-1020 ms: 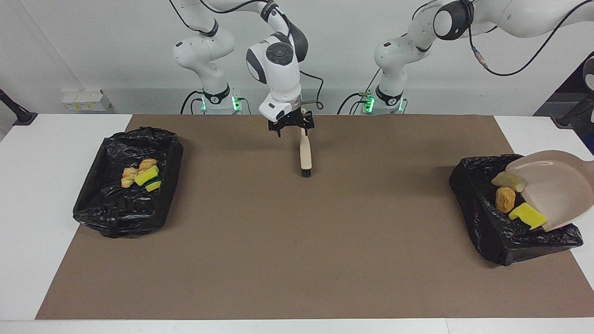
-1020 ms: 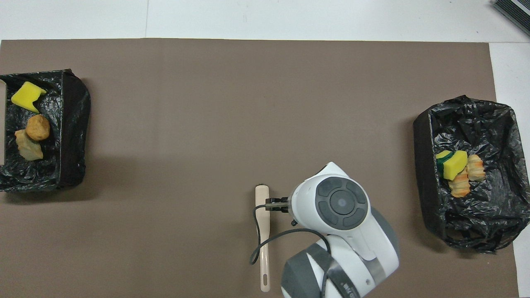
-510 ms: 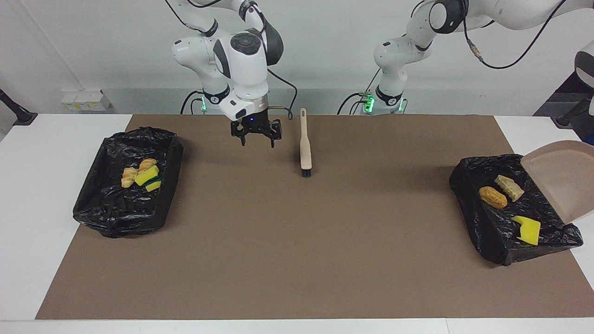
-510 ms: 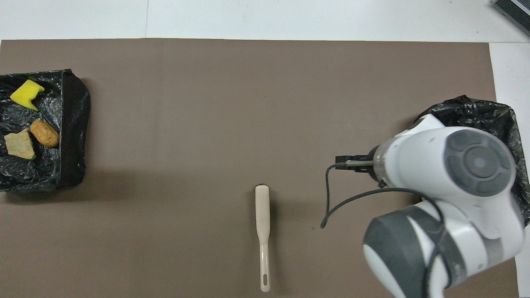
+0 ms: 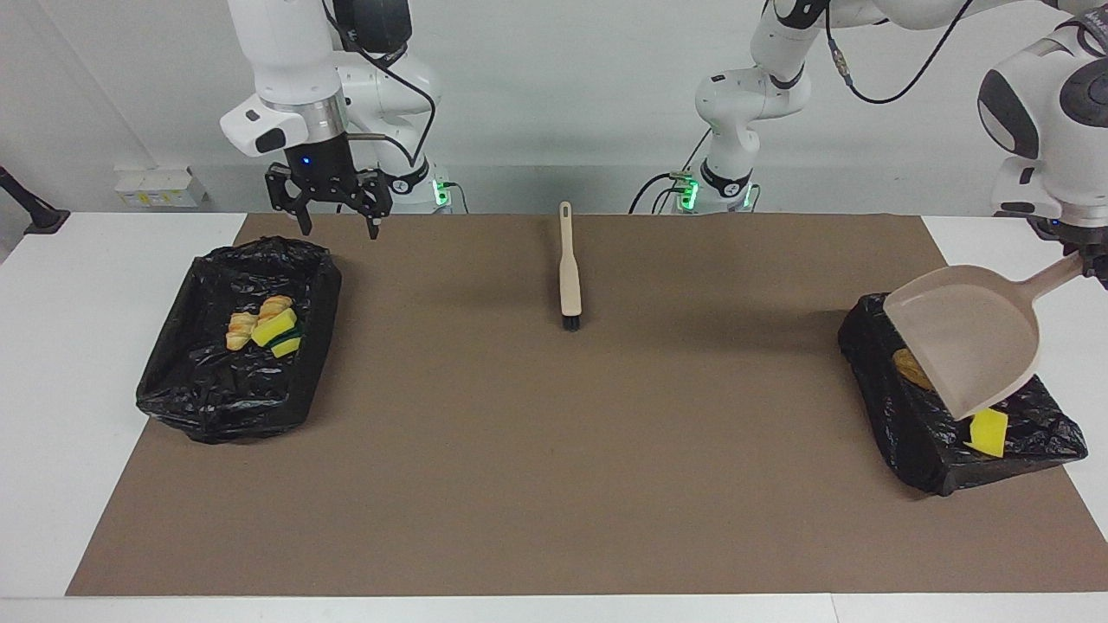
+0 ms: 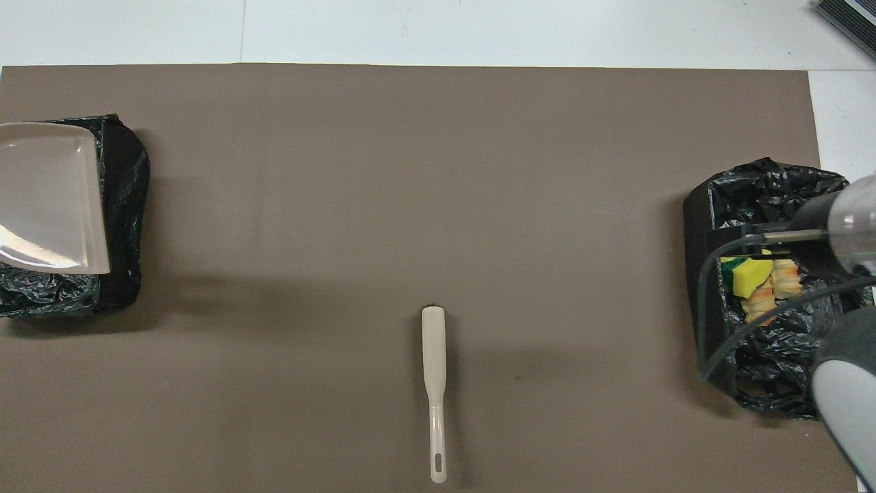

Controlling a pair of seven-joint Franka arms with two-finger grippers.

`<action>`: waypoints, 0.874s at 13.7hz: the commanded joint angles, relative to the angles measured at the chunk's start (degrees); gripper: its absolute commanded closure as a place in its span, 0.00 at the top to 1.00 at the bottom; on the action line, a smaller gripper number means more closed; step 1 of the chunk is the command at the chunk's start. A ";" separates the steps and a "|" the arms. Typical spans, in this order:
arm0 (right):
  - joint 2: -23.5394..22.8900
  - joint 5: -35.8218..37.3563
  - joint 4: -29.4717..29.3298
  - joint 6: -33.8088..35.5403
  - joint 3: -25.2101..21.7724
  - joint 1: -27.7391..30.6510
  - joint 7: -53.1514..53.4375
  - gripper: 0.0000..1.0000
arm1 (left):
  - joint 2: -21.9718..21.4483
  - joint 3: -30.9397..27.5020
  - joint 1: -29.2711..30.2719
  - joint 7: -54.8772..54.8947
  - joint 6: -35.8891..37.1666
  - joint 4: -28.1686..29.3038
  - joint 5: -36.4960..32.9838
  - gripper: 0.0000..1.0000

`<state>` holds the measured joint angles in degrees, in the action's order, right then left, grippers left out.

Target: Sweep and dump trash in bin

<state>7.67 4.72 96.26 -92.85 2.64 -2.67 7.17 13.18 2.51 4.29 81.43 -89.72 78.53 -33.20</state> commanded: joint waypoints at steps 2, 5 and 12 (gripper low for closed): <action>-1.00 -2.17 -2.39 1.80 -0.53 4.34 -2.25 1.00 | -2.89 -0.67 -1.03 -4.42 -0.18 3.99 9.88 0.00; -1.52 -2.26 -2.83 2.41 -0.53 4.26 -2.60 1.00 | -6.66 -0.67 -1.47 -8.64 -5.01 12.58 16.48 0.00; -1.17 -2.35 -1.34 4.96 -0.53 5.49 -2.25 1.00 | -7.90 -0.67 -9.37 -38.41 -10.47 22.01 27.64 0.00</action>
<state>6.59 3.58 94.98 -88.75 1.64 1.45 6.09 7.96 2.91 -3.53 49.16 -97.66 96.59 -8.74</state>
